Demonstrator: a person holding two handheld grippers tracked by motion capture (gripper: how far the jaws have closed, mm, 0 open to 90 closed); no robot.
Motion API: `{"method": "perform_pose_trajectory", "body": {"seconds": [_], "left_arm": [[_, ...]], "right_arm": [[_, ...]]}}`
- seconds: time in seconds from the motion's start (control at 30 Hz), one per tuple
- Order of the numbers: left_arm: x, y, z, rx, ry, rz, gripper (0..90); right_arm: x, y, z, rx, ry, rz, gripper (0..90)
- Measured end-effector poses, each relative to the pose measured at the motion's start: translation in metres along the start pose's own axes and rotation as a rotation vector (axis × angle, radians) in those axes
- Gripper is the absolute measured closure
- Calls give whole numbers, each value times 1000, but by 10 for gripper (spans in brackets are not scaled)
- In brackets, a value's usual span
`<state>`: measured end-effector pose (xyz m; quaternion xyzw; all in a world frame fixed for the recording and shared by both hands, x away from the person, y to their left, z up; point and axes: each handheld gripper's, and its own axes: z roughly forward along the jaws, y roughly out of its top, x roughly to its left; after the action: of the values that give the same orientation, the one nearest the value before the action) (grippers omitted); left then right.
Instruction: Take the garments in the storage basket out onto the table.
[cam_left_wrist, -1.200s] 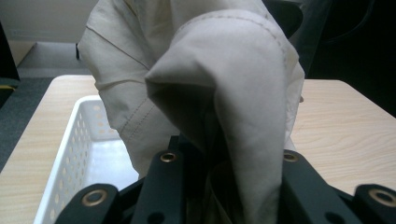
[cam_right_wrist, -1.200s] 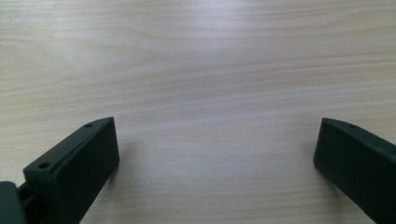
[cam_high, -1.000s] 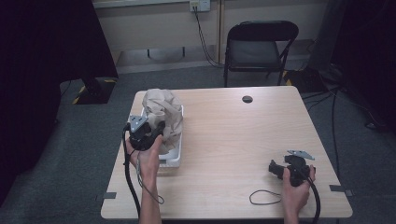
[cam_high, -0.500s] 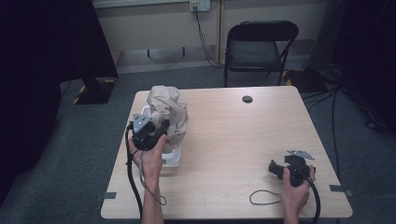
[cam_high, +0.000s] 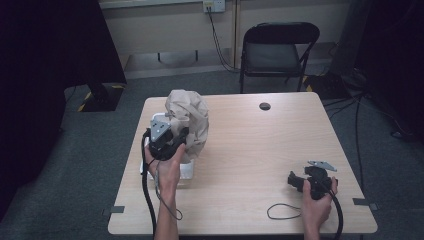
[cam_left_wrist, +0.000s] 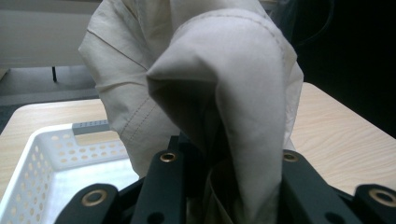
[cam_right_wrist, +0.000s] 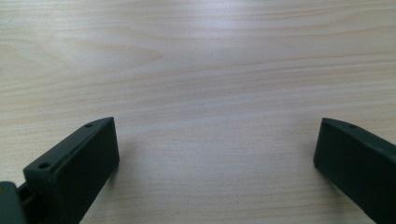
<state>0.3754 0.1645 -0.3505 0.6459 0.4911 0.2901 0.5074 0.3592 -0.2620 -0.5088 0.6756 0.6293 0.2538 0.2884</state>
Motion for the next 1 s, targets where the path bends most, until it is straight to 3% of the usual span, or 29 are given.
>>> {"method": "perform_pose_trajectory", "body": {"seconds": [0.63, 0.83, 1.0], "left_arm": [[-40, 7, 16, 12, -50, 82, 745], [-47, 10, 19, 8, -71, 76, 745], [-57, 11, 24, 16, -88, 97, 745]], "right_arm": [[0, 0, 0, 0, 0, 0, 0], [0, 0, 0, 0, 0, 0, 0], [0, 0, 0, 0, 0, 0, 0]]}}
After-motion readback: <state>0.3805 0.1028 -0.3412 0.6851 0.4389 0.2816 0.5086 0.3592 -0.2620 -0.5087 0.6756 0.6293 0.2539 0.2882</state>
